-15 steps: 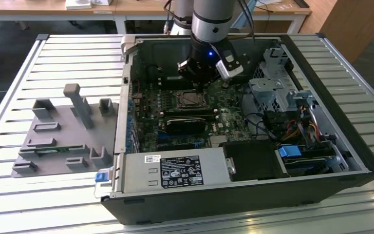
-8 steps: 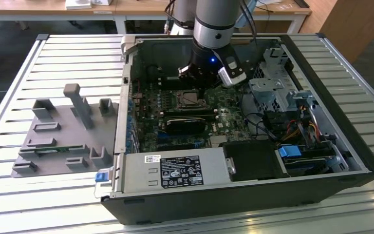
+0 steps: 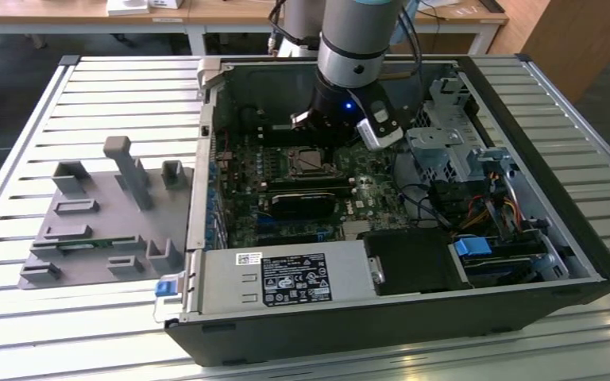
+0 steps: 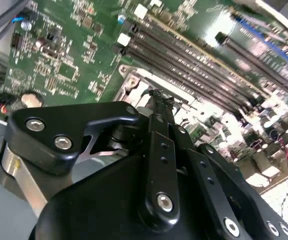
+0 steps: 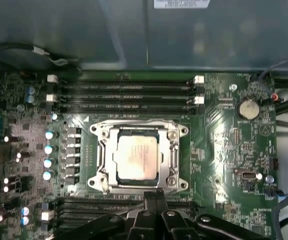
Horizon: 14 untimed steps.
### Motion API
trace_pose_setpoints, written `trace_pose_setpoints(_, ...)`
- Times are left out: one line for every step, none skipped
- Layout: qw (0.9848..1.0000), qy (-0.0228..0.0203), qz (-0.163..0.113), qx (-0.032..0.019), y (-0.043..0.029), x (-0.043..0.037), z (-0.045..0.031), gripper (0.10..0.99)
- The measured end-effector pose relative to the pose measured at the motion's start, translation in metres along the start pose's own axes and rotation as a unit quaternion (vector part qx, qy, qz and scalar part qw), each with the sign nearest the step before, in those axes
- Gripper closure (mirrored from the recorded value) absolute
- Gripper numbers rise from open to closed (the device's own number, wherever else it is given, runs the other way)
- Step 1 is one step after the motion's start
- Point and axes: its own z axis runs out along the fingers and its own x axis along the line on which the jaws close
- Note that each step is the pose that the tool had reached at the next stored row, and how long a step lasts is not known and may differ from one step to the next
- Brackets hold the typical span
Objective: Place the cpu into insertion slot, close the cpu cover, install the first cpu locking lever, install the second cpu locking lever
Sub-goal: 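Install the second cpu locking lever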
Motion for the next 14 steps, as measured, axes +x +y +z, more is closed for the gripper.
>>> trace_pose_setpoints(1.0000, 0.0000, 0.000, -0.0090, -0.0013, 0.0000, -0.0001, 0.980)
trace_pose_setpoints(0.9999, 0.0001, 0.000, -0.0157, -0.0028, 0.0000, -0.0002, 0.980)
trace_pose_setpoints(0.9998, 0.0001, -0.001, -0.0183, -0.0046, 0.0000, -0.0003, 0.980)
trace_pose_setpoints(0.9998, 0.0001, -0.001, -0.0193, -0.0070, 0.0000, -0.0005, 0.980)
trace_pose_setpoints(0.9998, 0.0001, -0.001, -0.0202, -0.0094, 0.0000, -0.0007, 0.980)
trace_pose_setpoints(0.9998, 0.0001, -0.001, -0.0210, -0.0120, 0.0000, -0.0009, 0.980)
trace_pose_setpoints(0.9998, 0.0001, -0.001, -0.0217, -0.0139, 0.0000, -0.0010, 0.980)
trace_pose_setpoints(0.9998, 0.0001, -0.001, -0.0222, -0.0153, 0.0000, -0.0011, 0.980)
trace_pose_setpoints(0.9997, 0.0001, -0.001, -0.0224, -0.0163, 0.0002, -0.0012, 0.980)
trace_pose_setpoints(0.9997, 0.0001, -0.001, -0.0226, -0.0171, 0.0006, -0.0012, 0.980)
trace_pose_setpoints(0.9997, 0.0001, -0.001, -0.0227, -0.0176, 0.0013, -0.0012, 0.980)
trace_pose_setpoints(0.9997, 0.0001, -0.001, -0.0227, -0.0181, 0.0023, -0.0012, 0.980)
trace_pose_setpoints(0.9997, 0.0001, -0.001, -0.0227, -0.0184, 0.0041, -0.0011, 0.980)
trace_pose_setpoints(0.9997, 0.0001, -0.001, -0.0227, -0.0186, 0.0060, -0.0010, 0.980)
